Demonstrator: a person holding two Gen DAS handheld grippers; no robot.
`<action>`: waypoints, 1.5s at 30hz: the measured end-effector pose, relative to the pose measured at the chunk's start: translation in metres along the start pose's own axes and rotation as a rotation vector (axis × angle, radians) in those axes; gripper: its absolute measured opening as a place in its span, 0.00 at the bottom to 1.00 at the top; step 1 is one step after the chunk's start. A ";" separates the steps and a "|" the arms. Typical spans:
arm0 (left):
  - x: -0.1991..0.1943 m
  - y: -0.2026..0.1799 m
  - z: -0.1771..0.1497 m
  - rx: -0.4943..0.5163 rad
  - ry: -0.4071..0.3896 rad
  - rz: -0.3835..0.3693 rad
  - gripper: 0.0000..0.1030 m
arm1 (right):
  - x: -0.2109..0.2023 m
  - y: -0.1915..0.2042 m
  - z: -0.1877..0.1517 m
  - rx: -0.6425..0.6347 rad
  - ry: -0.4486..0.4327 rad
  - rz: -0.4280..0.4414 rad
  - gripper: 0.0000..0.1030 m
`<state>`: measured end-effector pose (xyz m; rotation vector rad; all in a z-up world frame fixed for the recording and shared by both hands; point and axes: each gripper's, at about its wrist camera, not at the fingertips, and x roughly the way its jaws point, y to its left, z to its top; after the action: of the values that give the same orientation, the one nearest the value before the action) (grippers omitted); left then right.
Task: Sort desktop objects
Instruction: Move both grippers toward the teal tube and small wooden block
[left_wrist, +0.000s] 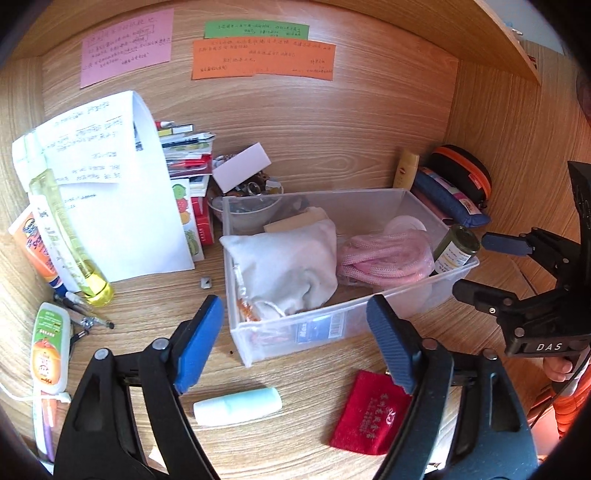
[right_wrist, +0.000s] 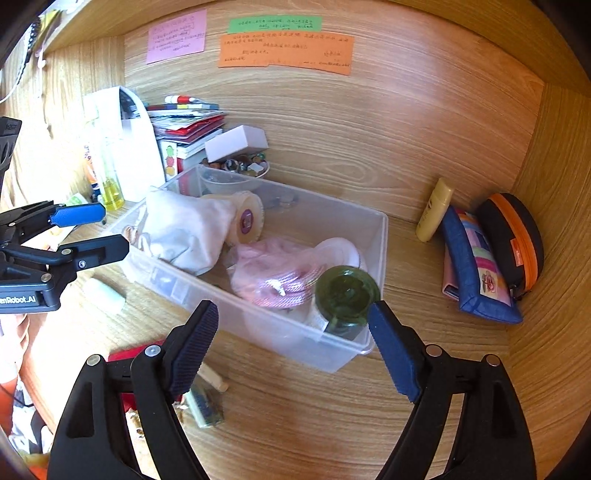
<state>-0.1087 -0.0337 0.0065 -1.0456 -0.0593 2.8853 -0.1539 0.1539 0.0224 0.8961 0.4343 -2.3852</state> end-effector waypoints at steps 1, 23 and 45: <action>-0.002 0.002 -0.002 -0.002 0.000 0.005 0.83 | -0.002 0.002 -0.001 -0.002 -0.001 0.001 0.79; 0.006 0.038 -0.066 -0.057 0.198 0.106 0.86 | 0.004 0.009 -0.041 0.011 0.097 0.053 0.80; 0.033 0.020 -0.076 -0.086 0.272 0.054 0.81 | 0.000 0.014 -0.074 -0.034 0.131 0.140 0.64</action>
<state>-0.0862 -0.0496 -0.0741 -1.4663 -0.1428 2.7778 -0.1085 0.1779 -0.0331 1.0371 0.4455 -2.1942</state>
